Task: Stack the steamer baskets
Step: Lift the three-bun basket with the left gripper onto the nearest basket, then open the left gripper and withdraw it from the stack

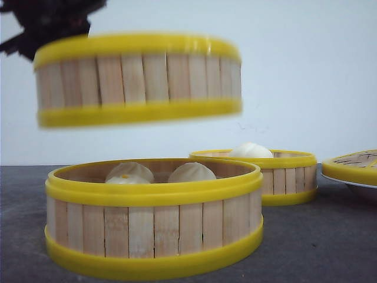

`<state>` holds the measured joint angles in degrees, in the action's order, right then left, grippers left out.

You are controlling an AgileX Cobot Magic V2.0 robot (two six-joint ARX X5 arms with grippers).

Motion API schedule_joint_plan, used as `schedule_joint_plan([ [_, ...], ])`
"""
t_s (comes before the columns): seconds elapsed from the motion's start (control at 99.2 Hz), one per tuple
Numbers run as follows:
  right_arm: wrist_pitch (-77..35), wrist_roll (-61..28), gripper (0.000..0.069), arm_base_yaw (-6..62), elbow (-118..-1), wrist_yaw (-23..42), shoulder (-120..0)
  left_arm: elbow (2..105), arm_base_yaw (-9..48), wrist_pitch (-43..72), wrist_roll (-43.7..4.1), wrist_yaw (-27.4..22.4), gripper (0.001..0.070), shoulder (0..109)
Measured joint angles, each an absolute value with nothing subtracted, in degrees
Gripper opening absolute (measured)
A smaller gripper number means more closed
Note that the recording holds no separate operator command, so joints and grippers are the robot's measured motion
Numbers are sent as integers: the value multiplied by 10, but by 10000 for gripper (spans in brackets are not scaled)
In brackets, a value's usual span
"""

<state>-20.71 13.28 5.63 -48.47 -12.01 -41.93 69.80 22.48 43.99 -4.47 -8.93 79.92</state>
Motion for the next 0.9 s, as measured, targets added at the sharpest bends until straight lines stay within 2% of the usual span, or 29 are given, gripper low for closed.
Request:
schedule_joint_plan([
  [0.292, -207, 133, 425, 56, -485, -120, -419, 624, 247, 373, -56, -94, 26, 799],
  [0.897, -207, 133, 425, 56, -485, -120, -419, 621, 249, 356, -69, -103, 26, 820],
])
